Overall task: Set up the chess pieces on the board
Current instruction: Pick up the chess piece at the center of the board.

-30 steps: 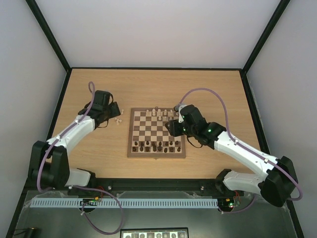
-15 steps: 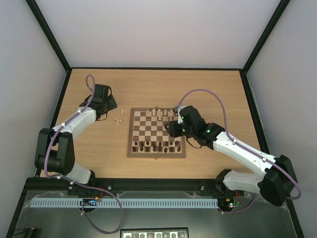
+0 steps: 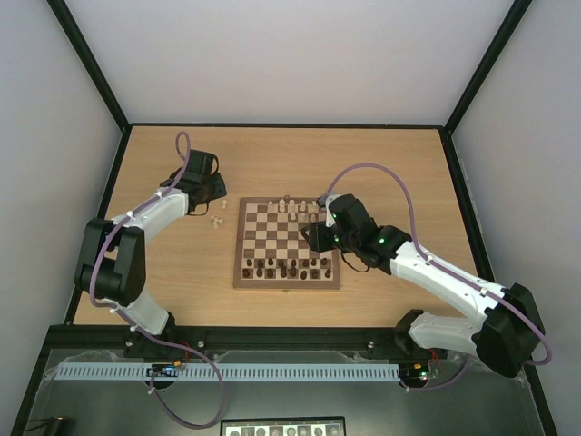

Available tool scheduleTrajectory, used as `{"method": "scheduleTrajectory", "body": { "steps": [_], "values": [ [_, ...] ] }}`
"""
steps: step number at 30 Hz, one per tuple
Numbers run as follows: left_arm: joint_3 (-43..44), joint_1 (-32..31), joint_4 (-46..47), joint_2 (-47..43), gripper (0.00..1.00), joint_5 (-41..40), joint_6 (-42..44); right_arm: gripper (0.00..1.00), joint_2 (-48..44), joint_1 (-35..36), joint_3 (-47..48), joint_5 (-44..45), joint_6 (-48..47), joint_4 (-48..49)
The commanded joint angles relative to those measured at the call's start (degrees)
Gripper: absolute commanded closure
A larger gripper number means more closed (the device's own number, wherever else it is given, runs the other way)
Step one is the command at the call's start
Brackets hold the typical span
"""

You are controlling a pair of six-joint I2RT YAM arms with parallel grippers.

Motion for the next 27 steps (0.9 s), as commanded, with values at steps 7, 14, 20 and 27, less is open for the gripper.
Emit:
{"method": "scheduleTrajectory", "body": {
  "steps": [7, 14, 20, 27],
  "values": [
    [-2.24, -1.95, 1.16, 0.76, 0.66, 0.96, -0.15, 0.49, 1.02, -0.27, -1.47, -1.03, -0.43, 1.39],
    [-4.73, -2.21, 3.02, 1.52, 0.64, 1.42, -0.51, 0.5, 1.04, -0.31, -1.95, -1.09, -0.42, 1.64],
    [-9.59, -2.43, 3.98, -3.95, 0.44, 1.03, -1.75, 0.5, 1.22, -0.27, -2.0, -1.6, -0.51, 1.74],
    [-12.67, -3.04, 2.96, -10.36, 0.41, 0.14, -2.58, 0.5, 1.14, -0.27, -2.27, -2.23, -0.41, 2.04]
  ]
}}
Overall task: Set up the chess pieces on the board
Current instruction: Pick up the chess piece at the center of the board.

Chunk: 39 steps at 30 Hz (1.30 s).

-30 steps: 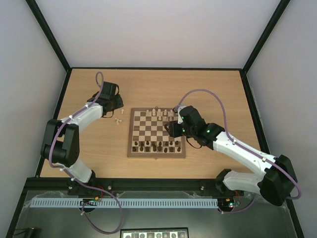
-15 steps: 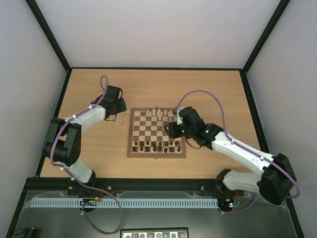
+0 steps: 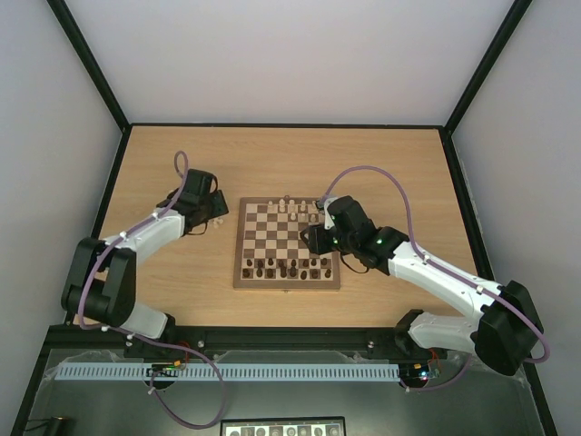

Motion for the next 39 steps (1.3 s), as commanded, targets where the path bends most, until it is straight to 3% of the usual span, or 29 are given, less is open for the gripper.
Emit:
{"method": "scheduleTrajectory", "body": {
  "steps": [1, 8, 14, 26, 39],
  "values": [
    [-0.77, -0.87, -0.61, -3.76, 0.42, -1.19, -0.75, 0.5, 0.18, -0.27, -0.93, -0.86, -0.38, 0.87],
    [2.03, -1.17, -0.93, -0.09, 0.41, -1.96, -0.42, 0.5, -0.06, -0.27, -1.13, -1.23, -0.32, 0.98],
    [4.2, -0.37, -0.22, 1.74, 0.47, -2.56, -0.51, 0.49, -0.63, -0.27, -1.46, -0.57, -0.51, 0.93],
    [6.3, 9.59, 2.11, 3.91, 0.34, -4.81, -3.21, 0.5, -0.51, -0.27, -1.59, -1.74, -0.6, 1.27],
    [10.07, 19.03, 4.48, 12.37, 0.3, -4.07, -7.56, 0.5, 0.38, -0.27, -1.64, -3.14, -0.56, 1.91]
  ]
}}
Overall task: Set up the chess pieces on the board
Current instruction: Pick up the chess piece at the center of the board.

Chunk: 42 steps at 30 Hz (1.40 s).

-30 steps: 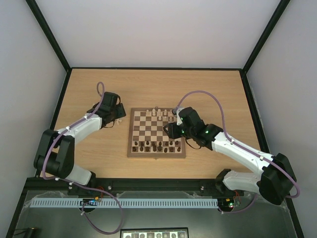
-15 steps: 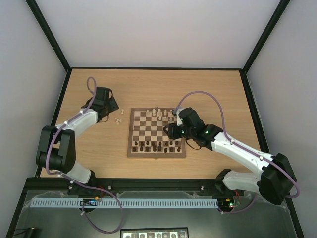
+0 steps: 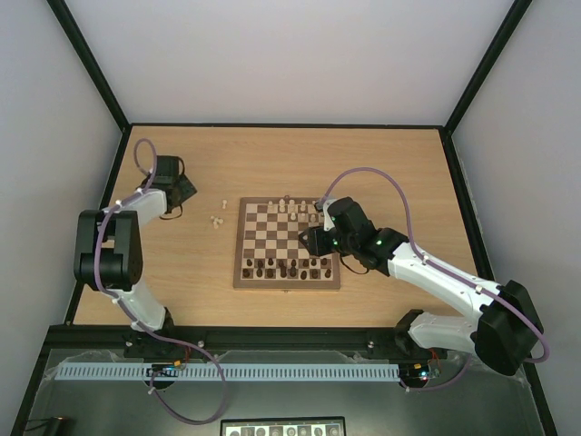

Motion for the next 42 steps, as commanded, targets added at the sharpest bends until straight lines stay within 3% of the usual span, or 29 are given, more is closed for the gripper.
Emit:
{"method": "scheduleTrajectory", "body": {
  "steps": [1, 9, 20, 35, 42],
  "values": [
    [2.21, 3.5, 2.31, 1.69, 0.29, -0.07, -3.27, 0.5, 0.57, -0.27, -0.57, -1.28, -0.59, 0.74],
    [8.67, 5.92, 1.19, 10.21, 0.28, 0.73, -5.69, 0.5, 1.23, -0.27, -0.41, -1.93, -0.53, 1.09],
    [13.09, 5.92, 1.62, 16.23, 0.45, 3.31, -6.71, 0.5, 1.18, -0.27, -0.89, -2.33, -0.6, 1.45],
    [11.52, 4.75, 3.27, 18.3, 0.71, 4.38, -6.12, 0.5, 0.94, -0.31, -1.33, -2.65, -0.62, 1.79],
    [9.84, 3.99, 3.37, 17.34, 0.62, 4.81, -5.49, 0.5, 1.01, -0.27, -1.46, -2.88, -0.51, 1.95]
  ]
}}
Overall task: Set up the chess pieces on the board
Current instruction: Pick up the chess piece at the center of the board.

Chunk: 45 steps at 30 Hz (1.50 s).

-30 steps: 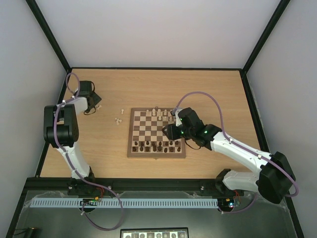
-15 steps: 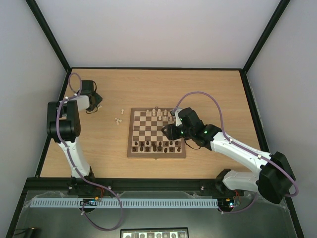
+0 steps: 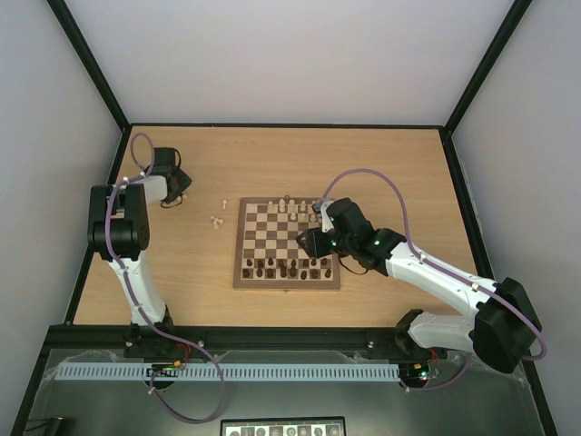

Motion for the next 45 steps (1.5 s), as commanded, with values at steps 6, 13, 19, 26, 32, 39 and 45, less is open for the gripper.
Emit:
{"method": "scheduleTrajectory", "body": {
  "steps": [6, 13, 19, 26, 32, 39, 45],
  "values": [
    [-2.87, -0.56, -0.83, 0.19, 0.64, 0.73, 0.86, 0.5, -0.11, -0.27, -0.88, -0.57, -0.4, 0.48],
    [-3.77, -0.61, -1.18, -0.8, 0.83, 1.44, 1.74, 0.5, -0.15, -0.27, -1.05, -0.43, -0.42, 0.52],
    [-4.7, -0.82, -1.02, -2.09, 0.94, 2.46, 2.21, 0.5, 0.01, -0.27, -1.14, -0.5, -0.38, 0.63],
    [-6.38, -3.01, -1.73, -8.44, 0.96, 2.75, 3.58, 0.5, 0.28, -0.29, -1.14, -1.04, -0.33, 0.92],
    [-9.74, -6.15, -1.9, -16.17, 0.97, 2.12, 4.4, 0.5, 0.35, -0.27, -1.06, -4.19, -0.17, 1.92],
    [-15.16, -10.56, -1.25, -26.23, 0.97, -0.05, 5.36, 0.5, 2.33, -0.28, 0.73, -12.67, 2.25, 4.72],
    [-19.06, -13.98, -1.69, -35.34, 0.95, 2.52, 5.73, 0.49, 6.63, -0.12, 2.61, -21.52, 7.81, 12.57]
  ]
}}
